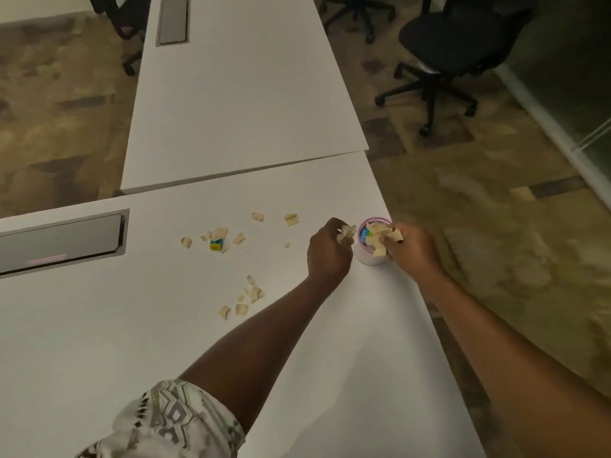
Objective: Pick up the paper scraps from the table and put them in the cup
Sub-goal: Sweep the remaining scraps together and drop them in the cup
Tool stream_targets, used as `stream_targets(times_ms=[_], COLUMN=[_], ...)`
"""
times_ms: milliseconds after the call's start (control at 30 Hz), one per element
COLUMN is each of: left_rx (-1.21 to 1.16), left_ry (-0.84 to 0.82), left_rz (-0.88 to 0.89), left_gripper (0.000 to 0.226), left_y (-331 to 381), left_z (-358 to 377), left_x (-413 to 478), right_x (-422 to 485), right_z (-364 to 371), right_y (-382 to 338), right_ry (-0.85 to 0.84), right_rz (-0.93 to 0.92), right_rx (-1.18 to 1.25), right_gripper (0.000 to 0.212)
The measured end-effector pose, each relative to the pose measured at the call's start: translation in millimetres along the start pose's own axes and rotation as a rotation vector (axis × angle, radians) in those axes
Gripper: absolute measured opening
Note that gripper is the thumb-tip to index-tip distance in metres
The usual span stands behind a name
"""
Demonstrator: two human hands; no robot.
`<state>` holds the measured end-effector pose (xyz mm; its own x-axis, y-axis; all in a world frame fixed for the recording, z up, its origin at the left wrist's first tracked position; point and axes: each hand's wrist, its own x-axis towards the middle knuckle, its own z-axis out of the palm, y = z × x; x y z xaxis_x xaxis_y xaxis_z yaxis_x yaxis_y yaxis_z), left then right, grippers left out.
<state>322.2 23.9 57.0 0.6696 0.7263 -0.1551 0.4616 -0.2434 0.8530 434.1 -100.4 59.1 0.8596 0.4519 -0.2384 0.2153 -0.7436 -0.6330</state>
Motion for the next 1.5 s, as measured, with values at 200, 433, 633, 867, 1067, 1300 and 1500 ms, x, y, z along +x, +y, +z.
stream_targets(times_ms=[200,433,633,867,1067,1300,1500], left_rx=[0.087,0.172,0.223,0.460,0.678,0.838,0.978], left_ry=[-0.083,-0.169,-0.223,-0.160,-0.140,-0.302,-0.415], left_rz=[0.011,0.025,0.138,0.432,0.645,0.670,0.634], left_gripper=[0.011,0.018,0.050,0.039,0.047,0.053,0.056], left_y=[22,24,17,2,-15,-25,-20], left_z=[27,44,45,38,32,33,40], left_x=[21,33,29,16,9,8,15], right_x=[23,32,27,10,-8,-6,7], right_z=[-15,-25,-29,-19,-7,15,24], right_y=[-8,-11,-2,5,8,19,22], right_ry=[-0.170,-0.202,-0.161,-0.122,-0.057,-0.226,-0.271], right_rz=[0.040,0.031,0.016,-0.078,-0.303,-0.389,-0.390], right_rx=[-0.144,-0.143,-0.052,-0.043,-0.190,-0.525,-0.665], right_gripper=[0.020,0.025,0.033,0.042,0.049,0.072,0.076])
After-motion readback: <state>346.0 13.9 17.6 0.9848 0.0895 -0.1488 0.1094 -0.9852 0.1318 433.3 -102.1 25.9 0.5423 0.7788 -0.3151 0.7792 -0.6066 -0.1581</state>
